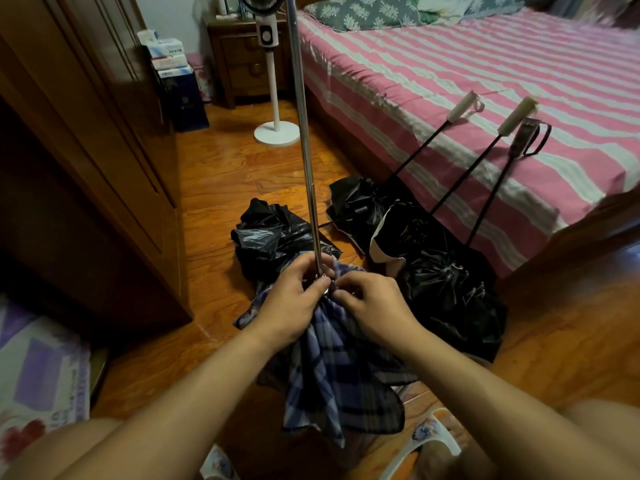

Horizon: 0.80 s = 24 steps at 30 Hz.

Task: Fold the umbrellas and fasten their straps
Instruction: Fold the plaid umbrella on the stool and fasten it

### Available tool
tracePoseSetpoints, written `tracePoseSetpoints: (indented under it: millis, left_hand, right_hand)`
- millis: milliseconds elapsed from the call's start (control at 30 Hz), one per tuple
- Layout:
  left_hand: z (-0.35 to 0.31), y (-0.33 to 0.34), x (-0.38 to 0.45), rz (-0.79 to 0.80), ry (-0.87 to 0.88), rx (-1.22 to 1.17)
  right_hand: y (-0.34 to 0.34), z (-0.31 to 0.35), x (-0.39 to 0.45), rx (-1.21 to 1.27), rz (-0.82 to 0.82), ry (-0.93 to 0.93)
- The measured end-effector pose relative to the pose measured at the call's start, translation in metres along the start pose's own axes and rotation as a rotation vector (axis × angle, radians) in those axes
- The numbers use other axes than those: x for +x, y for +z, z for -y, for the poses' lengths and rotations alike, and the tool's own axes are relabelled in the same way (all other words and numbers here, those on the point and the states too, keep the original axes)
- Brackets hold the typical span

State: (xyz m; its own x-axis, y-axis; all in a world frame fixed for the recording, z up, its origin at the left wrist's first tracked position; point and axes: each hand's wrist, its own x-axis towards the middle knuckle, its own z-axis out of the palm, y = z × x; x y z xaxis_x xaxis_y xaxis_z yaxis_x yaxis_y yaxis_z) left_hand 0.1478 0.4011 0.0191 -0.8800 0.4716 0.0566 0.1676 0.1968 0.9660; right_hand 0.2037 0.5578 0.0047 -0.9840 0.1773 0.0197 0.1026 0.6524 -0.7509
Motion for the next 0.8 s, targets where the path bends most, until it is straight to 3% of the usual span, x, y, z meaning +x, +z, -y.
tracePoseSetpoints:
  millis: [200,367,467,533,600,667,800]
  left_hand:
    - [0.005,0.006,0.000,-0.003,-0.068,-0.089]
    - [0.006,0.006,0.004,-0.079,-0.071,-0.071]
    - [0.011,0.006,0.007,-0.073,-0.087,-0.046]
    - [0.014,0.007,0.008,-0.042,-0.076,-0.011]
    - [0.013,0.008,0.008,-0.029,-0.054,0.019]
    - [0.013,0.007,0.009,-0.026,-0.022,0.070]
    - [0.015,0.003,0.008,-0.022,0.034,0.139]
  right_hand:
    - [0.005,0.004,0.006,0.059,-0.068,0.108]
    - [0.010,0.010,0.003,0.168,0.097,0.136]
    - [-0.001,0.004,0.016,0.183,-0.006,0.179]
    - [-0.013,-0.001,0.026,0.068,-0.055,0.150]
    - [-0.019,-0.005,0.030,-0.010,0.031,0.107]
    - [-0.018,-0.008,0.030,0.017,0.091,0.082]
    - [-0.012,-0.003,0.019,0.141,0.051,0.079]
